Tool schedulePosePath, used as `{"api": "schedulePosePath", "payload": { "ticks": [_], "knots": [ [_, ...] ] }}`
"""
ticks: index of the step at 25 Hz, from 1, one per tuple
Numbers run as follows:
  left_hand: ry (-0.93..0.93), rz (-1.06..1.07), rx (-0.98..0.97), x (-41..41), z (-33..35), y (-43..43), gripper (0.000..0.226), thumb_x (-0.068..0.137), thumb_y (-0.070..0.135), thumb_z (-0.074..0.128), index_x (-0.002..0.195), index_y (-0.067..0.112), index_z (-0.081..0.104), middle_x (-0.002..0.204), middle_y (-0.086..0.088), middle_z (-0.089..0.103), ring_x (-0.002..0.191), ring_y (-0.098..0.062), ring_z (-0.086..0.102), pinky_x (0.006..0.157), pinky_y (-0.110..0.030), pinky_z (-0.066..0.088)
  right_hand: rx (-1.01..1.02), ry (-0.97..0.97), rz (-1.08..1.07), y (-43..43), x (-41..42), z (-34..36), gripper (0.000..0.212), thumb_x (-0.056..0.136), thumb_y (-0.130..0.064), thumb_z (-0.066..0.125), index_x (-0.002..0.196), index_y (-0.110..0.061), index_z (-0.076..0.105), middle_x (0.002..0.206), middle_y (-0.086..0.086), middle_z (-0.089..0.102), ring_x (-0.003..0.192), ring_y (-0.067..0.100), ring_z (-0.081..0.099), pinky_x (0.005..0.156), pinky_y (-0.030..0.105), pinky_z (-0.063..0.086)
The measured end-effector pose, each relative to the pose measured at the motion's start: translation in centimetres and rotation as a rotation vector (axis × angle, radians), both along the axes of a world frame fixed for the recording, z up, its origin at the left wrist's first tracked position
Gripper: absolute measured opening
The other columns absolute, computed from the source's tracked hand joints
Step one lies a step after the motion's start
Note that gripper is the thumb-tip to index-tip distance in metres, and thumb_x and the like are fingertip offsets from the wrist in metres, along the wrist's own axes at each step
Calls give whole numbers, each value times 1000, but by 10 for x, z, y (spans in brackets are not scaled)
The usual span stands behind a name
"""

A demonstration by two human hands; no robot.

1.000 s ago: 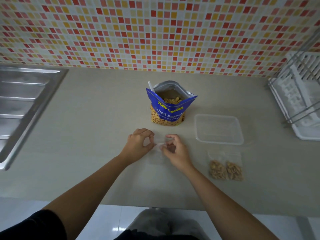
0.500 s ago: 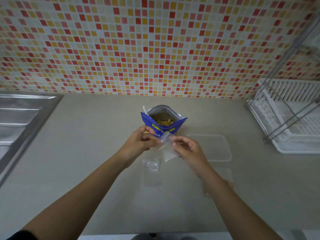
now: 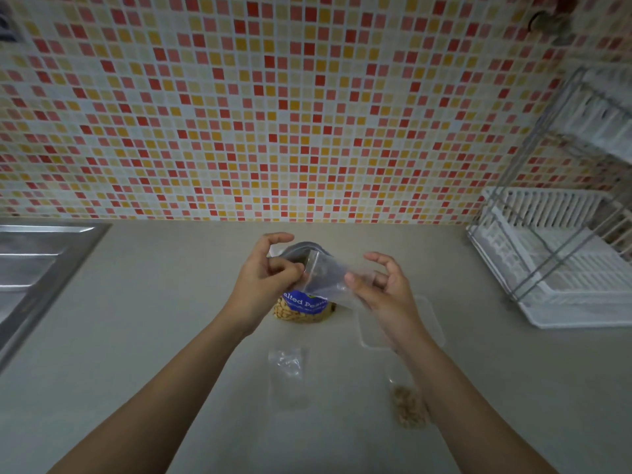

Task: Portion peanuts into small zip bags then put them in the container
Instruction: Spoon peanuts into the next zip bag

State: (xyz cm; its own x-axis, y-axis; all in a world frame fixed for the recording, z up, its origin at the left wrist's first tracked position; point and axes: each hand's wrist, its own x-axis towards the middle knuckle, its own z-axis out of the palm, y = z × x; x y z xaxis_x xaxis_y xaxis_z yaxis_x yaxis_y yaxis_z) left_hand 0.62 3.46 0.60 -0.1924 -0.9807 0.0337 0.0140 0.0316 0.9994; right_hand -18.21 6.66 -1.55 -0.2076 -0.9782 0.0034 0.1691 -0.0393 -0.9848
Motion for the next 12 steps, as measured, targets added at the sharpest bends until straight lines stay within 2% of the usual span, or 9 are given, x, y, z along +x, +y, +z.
{"api": "schedulePosePath", "payload": {
  "ticks": [2,5,9,12],
  "knots": [
    [-60,51,-45,-4,1,-4,45,84,3,59,121,25,44,64,-7,65,69,-17,64,80,-35,53,-43,38,-2,-8,-3,5,41,78,-2,68,107,-25,49,67,-4,72,64,3,65,60,13,49],
    [-192,131,-100,-8,4,-12,50,81,9,63,124,25,42,62,4,70,66,-8,65,71,-25,50,-106,88,27,-20,-5,10,42,81,-4,66,110,-29,48,76,-3,74,77,8,68,70,16,51],
    [-192,160,-116,-7,13,-17,46,80,10,66,118,25,45,77,-1,71,70,-13,69,69,-27,55,-160,124,68,-29,-5,13,40,84,-8,63,114,-29,47,86,-1,75,86,13,69,78,20,51],
    [-158,88,-57,-5,18,-23,32,83,8,63,111,22,56,83,-2,66,70,-17,68,65,-28,55,-145,154,87,-34,-5,13,42,82,-16,66,115,-33,47,93,1,73,89,13,68,79,23,52]
  ]
}}
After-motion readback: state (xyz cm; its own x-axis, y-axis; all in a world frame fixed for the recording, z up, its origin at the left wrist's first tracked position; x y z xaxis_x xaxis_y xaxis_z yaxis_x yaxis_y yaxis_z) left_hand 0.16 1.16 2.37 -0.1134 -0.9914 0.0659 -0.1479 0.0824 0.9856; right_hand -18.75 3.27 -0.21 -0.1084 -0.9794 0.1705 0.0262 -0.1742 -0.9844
